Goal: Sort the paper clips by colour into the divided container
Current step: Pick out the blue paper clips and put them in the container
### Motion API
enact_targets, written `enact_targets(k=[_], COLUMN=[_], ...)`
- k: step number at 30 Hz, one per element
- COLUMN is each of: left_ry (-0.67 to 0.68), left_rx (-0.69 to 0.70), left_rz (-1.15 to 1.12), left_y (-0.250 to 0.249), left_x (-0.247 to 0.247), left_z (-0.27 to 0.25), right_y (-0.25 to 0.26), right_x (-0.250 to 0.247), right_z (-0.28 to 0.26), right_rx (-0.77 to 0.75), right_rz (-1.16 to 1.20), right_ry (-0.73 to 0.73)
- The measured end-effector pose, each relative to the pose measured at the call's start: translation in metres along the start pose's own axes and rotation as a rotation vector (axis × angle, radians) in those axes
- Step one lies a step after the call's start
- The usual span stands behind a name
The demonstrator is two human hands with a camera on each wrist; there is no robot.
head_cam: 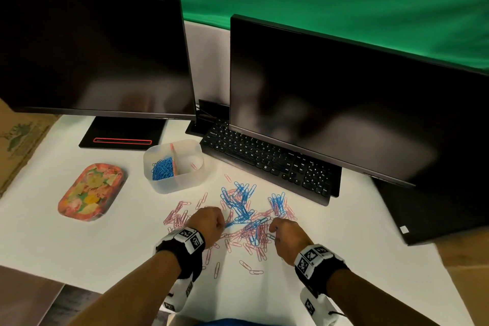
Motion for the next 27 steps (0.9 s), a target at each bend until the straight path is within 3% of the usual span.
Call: enact_targets(k=[6,10,14,19,23,27], left_ry=[-0.045,-0.005,0.094,0.233,0.319,0.344], left_rx=[-0.011,-0.060,-0.136,-0.318,-0.276,-0.200], left_rz=[-0.143,-0.224,-0.527,-1.158,-1.478,-1.621], left_y=[0.006,0.015,0.019,0.017,0.009,0.009], left_x=[-0.007,-0.004,-0.003,-0.004,-0.024,-0.054], left_z=[-0.002,0.002,0.002,-0.007,-0.018,-0.026], right_y=[-0.002,-0.004,-0.005,0.007,0.045,0.101], right_x=[-0.002,-0.008,-0.011,-0.011,-0.017,-0.024], right_z=[-0.005,-0.006,-0.004,0.008,0.017,0.035], right_rx=[-0.032,-0.027,0.003,0.071,0.130,0.122], right_rz=[0.018,0.115,0.281,0.738,1.209,1.353], right_ry=[-0.051,-0.104,-0.117,-0.074,-0.004,0.095])
Point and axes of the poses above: each hand's wrist, its own z-axis towards the middle knuckle, its own x-axis out of the palm, y = z × x, the point moved 7 cm from there along z, towards the middle knuckle, and after that the axes turned 7 degrees about -x, right-handed, at the moved point
